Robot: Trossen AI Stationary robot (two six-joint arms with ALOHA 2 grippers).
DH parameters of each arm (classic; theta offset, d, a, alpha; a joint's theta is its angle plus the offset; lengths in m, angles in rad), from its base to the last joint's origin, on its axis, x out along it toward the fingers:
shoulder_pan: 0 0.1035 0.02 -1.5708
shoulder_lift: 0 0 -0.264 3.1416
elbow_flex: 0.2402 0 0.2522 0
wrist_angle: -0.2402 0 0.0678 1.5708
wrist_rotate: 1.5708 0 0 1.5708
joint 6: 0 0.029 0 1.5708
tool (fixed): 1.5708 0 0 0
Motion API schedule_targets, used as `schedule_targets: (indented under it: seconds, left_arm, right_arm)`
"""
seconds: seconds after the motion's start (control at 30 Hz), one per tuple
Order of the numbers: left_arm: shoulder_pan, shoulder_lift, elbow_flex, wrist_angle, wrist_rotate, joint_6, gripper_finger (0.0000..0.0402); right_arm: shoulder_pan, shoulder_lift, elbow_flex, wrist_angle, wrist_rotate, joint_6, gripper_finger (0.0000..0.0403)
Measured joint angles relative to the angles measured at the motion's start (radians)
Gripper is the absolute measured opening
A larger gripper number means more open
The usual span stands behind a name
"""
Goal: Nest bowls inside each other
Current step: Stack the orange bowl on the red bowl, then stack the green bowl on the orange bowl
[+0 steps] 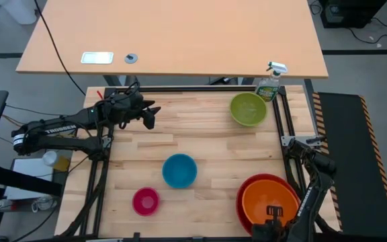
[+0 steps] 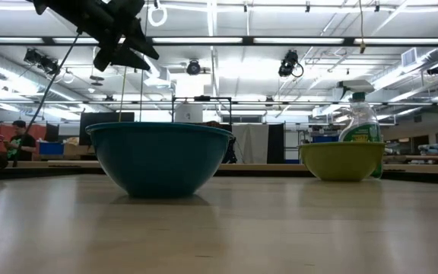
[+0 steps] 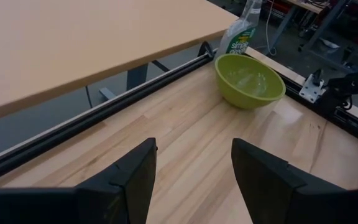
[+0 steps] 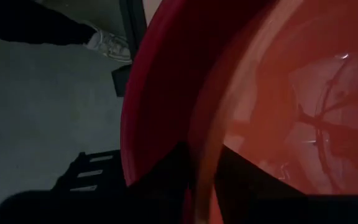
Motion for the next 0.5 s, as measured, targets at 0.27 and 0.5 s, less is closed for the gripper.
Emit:
schedule_targets:
  seconds: [0.27,0.5]
  left_arm:
    - [0.0,0.0,0.0,0.0,0.01,-0.001,0.0212]
    - [0.0,0.0,0.0,0.0,0.012,0.0,0.0212]
  right_arm:
    - [-0.014,-0.117,0.001,0.014,0.068,0.042,0.0131]
    - [-0.013,-0.239,0.002,0.003,0.101,0.132,0.0177]
